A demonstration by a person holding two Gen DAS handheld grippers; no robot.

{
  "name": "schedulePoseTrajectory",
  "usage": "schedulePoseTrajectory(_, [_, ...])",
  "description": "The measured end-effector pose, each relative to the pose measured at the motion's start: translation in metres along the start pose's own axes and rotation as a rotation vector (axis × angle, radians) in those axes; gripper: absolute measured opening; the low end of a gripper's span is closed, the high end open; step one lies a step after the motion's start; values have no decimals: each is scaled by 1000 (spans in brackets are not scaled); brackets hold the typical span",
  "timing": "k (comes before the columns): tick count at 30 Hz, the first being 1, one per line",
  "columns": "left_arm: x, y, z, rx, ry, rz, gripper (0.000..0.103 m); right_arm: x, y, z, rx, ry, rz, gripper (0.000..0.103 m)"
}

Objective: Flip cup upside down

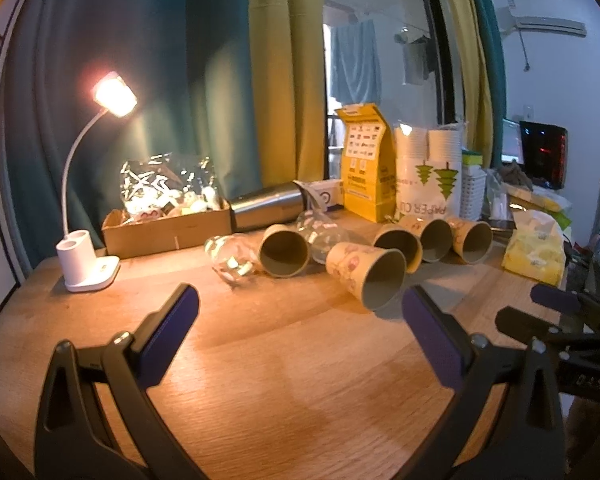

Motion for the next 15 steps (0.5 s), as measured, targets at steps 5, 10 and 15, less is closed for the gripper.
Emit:
schedulePoseTrajectory(5, [6, -3, 2, -21, -19, 3, 103, 0, 0, 1, -1, -2, -2, 83])
schedulePoseTrajectory(10, [12, -1, 5, -14, -32, 13, 103, 1, 0, 0, -2, -3, -2, 83])
schedulePoseTrajectory(15, [14, -2, 5, -16, -38, 24, 102, 1, -1, 1, -1, -3, -1, 83])
Point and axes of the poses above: each gripper's, at about its wrist camera, not at the fingertips, and y roughly against the way its jaws point, x to its right, z to its underside, the point moved 10 cm from there along -y, roughly the way its jaws point, and after that the axes turned 6 degrees about -x, right-handed, at the moved point
